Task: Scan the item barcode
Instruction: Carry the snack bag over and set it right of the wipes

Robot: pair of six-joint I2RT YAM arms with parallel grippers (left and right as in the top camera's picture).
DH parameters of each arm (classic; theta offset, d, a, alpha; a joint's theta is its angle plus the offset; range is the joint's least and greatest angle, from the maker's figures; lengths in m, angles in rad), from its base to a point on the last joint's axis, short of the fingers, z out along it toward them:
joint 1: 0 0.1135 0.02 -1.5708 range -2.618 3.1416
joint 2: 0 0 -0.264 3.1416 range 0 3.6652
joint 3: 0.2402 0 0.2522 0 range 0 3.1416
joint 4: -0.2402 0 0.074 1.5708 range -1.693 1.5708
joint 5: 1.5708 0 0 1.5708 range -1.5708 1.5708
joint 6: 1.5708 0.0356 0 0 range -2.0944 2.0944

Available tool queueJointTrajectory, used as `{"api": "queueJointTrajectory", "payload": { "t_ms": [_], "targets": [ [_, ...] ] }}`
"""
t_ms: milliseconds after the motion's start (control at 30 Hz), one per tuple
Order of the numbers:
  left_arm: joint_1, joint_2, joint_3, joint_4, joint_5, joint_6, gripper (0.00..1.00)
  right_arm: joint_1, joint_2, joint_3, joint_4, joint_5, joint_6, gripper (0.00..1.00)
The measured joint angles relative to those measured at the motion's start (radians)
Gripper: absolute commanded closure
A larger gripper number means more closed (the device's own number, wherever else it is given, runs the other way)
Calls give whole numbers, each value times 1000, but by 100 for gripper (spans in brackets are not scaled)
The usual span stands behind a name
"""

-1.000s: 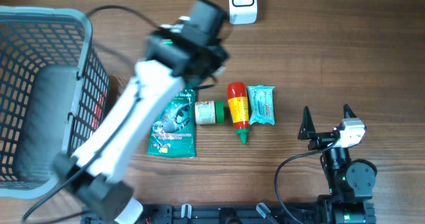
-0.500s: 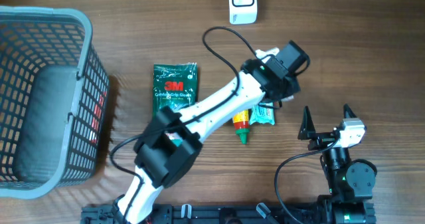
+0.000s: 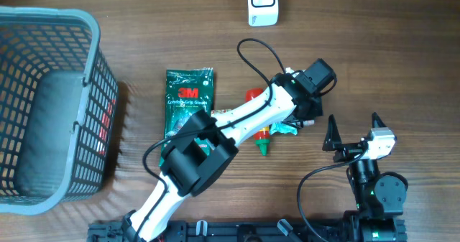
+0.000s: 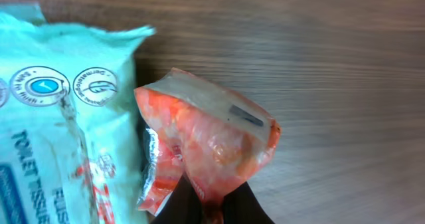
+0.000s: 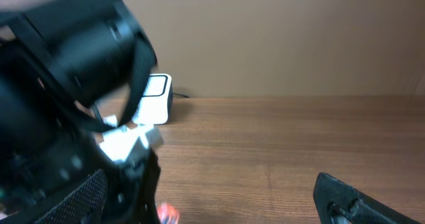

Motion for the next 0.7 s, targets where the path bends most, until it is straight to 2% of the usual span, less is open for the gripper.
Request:
{"api": "queueJointTrajectory", "payload": {
  "t_ms": [200,233,267,333,367,400,467,567,600,700],
  "targets": [
    [0,12,0,-29,3,0,95,0,0,0,0,0,0,0],
    [0,12,0,-38,3,0,92,0,0,0,0,0,0,0],
    [0,12,0,-44,2,0,85,0,0,0,0,0,0,0],
    [0,12,1,-49,2,-2,62,0,0,0,0,0,0,0],
    [0,12,1,-49,3,2,47,0,0,0,0,0,0,0],
    [0,12,1,-51,3,2,37,0,0,0,0,0,0,0],
    [0,8,3,-51,4,-1,29,0,0,0,0,0,0,0],
    [5,-5,6,-61,-2,9,27,0,0,0,0,0,0,0],
    [11,-14,7,-66,-10,14,22,0,0,0,0,0,0,0],
    [49,-84,11,-68,-55,27,20,0,0,0,0,0,0,0]
  ]
}}
